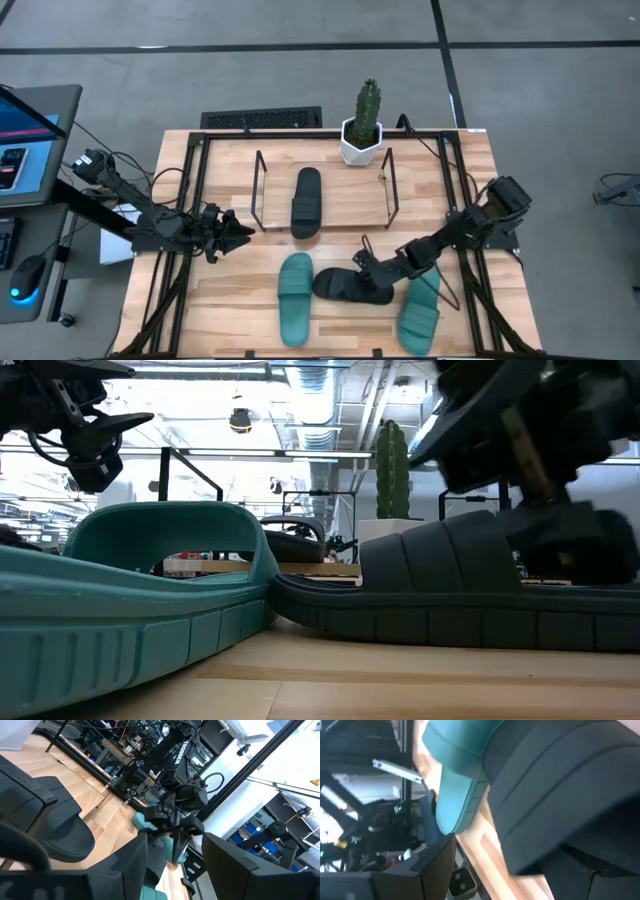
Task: Pick and place slides into the shelf
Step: Put the black slipper on the shelf
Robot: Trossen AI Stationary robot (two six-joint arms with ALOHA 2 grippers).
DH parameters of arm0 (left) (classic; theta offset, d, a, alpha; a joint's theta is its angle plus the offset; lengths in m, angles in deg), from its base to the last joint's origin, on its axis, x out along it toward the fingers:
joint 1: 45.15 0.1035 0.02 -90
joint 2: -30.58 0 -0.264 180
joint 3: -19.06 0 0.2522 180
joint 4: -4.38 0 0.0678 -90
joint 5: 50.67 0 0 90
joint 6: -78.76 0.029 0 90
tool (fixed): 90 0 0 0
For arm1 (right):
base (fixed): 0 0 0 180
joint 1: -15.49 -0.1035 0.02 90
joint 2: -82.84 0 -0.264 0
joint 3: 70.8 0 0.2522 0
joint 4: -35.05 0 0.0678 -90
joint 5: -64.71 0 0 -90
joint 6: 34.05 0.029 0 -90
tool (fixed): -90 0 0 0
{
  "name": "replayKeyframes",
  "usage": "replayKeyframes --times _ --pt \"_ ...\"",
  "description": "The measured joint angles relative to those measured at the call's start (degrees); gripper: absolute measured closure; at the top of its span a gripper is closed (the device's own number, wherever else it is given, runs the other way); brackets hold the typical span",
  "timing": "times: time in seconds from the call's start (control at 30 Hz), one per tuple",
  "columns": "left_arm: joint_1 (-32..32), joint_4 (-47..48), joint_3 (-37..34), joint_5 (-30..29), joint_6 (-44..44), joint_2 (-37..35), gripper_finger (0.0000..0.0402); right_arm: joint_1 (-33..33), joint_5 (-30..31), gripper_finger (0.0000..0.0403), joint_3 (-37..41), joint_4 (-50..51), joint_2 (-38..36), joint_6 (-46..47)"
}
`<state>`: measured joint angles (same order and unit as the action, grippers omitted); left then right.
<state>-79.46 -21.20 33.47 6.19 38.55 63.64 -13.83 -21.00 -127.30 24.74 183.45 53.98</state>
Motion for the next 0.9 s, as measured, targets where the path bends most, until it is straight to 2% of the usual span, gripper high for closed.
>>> replayKeyframes --times 0.17,0.27,0.37,0.47,0.5,0.53,0.77,0.9 --pt "0.00 0.03 0.00 0.09 -0.11 0.02 0.0226 0.93 -0.08 0.0143 -1.93 -0.01 3.58 3.55" --pt "0.01 0.03 0.00 1.06 -0.12 0.01 0.0226 0.96 0.07 0.0168 -1.99 0.13 4.01 4.70" --pt "0.00 0.04 0.00 1.49 -0.13 0.00 0.0226 0.85 0.01 0.0231 -2.01 1.47 3.21 4.51" --pt "0.01 0.34 0.00 1.49 -0.15 0.00 0.0226 0.71 -1.23 0.0341 -1.80 2.63 1.86 2.07" --pt "0.00 0.60 0.00 1.49 -0.15 0.00 0.0226 0.56 -1.61 0.0370 -1.71 3.09 1.26 0.76" --pt "0.00 0.98 0.00 1.49 -0.15 0.02 0.0226 0.43 -1.70 0.0383 -1.66 3.51 0.67 0.23" --pt "0.00 1.54 0.00 1.50 -0.16 0.02 0.0226 -1.41 -3.68 0.0397 -1.66 11.34 -5.77 0.16" --pt "0.00 1.62 0.00 1.53 -0.15 0.00 0.0226 -2.58 -5.07 0.0399 -5.49 24.61 -10.66 -2.65"
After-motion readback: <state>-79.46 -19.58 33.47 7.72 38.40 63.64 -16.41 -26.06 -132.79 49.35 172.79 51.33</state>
